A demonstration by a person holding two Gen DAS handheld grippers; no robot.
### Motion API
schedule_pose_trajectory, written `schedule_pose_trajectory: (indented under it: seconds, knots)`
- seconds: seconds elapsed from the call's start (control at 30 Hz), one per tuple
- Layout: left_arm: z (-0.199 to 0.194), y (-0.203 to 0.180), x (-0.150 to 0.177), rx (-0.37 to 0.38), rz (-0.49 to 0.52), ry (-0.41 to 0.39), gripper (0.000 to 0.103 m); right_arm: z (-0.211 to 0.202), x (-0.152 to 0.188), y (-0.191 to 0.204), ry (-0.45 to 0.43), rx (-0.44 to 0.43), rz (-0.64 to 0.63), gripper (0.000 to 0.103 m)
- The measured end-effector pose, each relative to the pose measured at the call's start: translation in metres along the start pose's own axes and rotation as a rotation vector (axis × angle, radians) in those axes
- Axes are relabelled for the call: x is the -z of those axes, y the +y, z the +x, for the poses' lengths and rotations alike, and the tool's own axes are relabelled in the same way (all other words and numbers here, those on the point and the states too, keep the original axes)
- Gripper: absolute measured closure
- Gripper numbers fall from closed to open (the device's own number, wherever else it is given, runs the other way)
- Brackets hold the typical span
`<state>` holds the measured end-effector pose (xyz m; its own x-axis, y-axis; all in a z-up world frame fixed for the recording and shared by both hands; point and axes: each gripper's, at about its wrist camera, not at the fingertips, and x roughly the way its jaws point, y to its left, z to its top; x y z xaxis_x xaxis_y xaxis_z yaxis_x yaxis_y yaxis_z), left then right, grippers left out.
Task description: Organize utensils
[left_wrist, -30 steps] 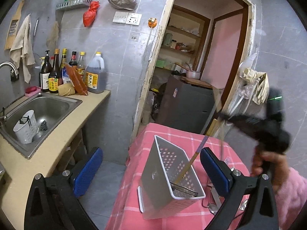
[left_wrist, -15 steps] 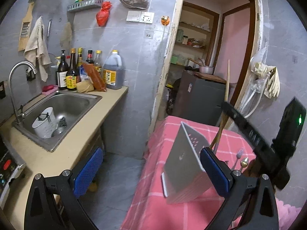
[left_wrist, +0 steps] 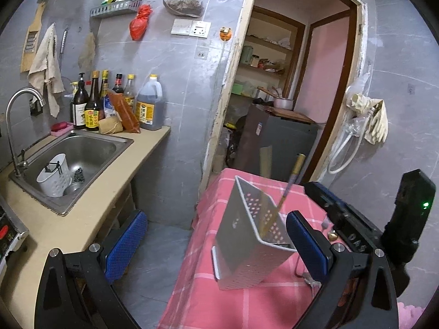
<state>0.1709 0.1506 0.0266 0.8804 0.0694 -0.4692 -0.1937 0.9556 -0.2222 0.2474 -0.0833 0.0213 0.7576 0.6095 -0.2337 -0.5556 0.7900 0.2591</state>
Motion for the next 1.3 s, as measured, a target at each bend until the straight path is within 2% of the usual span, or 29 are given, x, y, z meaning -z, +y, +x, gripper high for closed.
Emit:
schedule_pose_trajectory:
  seconds: [0.07,0.2,0.27,0.4,0.47,0.67,0.87,1.13,1.3]
  knots:
    - [-0.002,-0.007,0.000,0.023,0.016,-0.003,0.001,-0.020,-0.005,-0.005,-0.012,0.047,0.018,0.065]
    - [-0.008,-0.031,0.000,0.102,0.050,-0.042,0.001,-0.071,-0.012,-0.018,-0.034,0.167,0.027,0.045]
    - [-0.010,-0.048,0.004,0.143,0.073,-0.061,0.001,-0.098,-0.012,-0.027,-0.039,0.234,0.037,0.032]
    - [-0.011,-0.085,0.018,0.214,0.143,-0.090,0.001,-0.135,-0.009,-0.043,-0.041,0.347,0.050,0.018]
    - [-0.013,-0.104,0.028,0.247,0.171,-0.100,0.001,-0.153,-0.004,-0.052,-0.037,0.401,0.055,0.008]
    - [-0.017,-0.142,0.056,0.286,0.245,-0.103,0.001,-0.187,0.014,-0.074,-0.027,0.502,0.058,0.001]
    - [-0.012,-0.158,0.078,0.263,0.243,-0.079,0.001,-0.197,0.031,-0.097,0.021,0.534,0.076,0.001]
    - [0.004,-0.170,0.098,0.189,0.261,-0.050,0.001,-0.187,0.055,-0.128,0.072,0.509,0.084,0.001]
    - [0.018,-0.174,0.109,0.161,0.236,-0.017,0.001,-0.172,0.070,-0.144,0.129,0.472,0.086,0.001]
